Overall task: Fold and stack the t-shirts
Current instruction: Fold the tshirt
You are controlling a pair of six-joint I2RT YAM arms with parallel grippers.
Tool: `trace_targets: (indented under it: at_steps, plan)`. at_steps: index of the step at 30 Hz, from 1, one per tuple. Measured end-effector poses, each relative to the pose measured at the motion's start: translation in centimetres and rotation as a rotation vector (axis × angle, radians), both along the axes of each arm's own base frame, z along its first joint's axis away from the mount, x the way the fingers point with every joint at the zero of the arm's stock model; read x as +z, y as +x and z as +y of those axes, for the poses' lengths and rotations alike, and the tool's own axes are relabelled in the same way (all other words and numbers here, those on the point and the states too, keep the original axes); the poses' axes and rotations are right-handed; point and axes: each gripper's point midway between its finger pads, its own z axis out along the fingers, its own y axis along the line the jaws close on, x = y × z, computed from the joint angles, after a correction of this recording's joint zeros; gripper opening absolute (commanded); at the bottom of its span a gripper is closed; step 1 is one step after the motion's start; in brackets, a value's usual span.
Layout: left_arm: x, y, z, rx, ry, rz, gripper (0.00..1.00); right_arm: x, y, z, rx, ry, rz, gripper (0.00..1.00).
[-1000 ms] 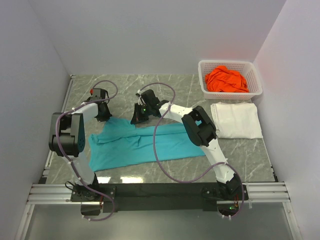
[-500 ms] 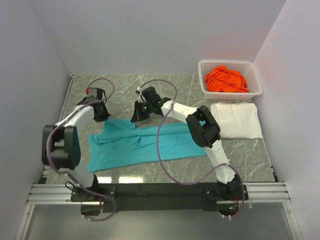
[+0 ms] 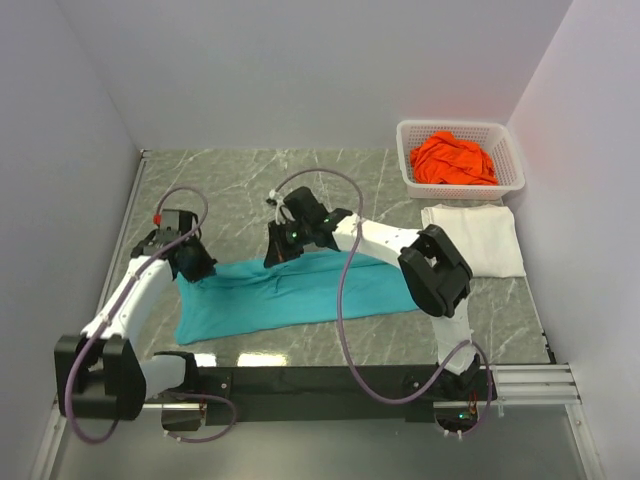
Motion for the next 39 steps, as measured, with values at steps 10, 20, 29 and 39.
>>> trace_targets:
  at_steps: [10,20,29,39]
  plan:
    - [1.8,-5.7,-1.3,0.083,-0.132,-0.028,0.01,-3.2,-5.2,-0.8,0.076,-0.106,0.047,0.0]
    - [-0.7,-9.5,-3.0,0.087,-0.234,0.071,0.01,-5.1,-6.1,-2.8,0.061,-0.175,0.059,0.0]
    - [-0.7,-10.8,-3.4,0.08,-0.257,0.117,0.03,-5.6,-6.8,-3.7,0.074,-0.209,0.061,0.02]
    - [-0.1,-11.8,-3.6,0.07,-0.267,0.129,0.2,-5.8,-7.4,-3.6,0.086,-0.223,0.057,0.1]
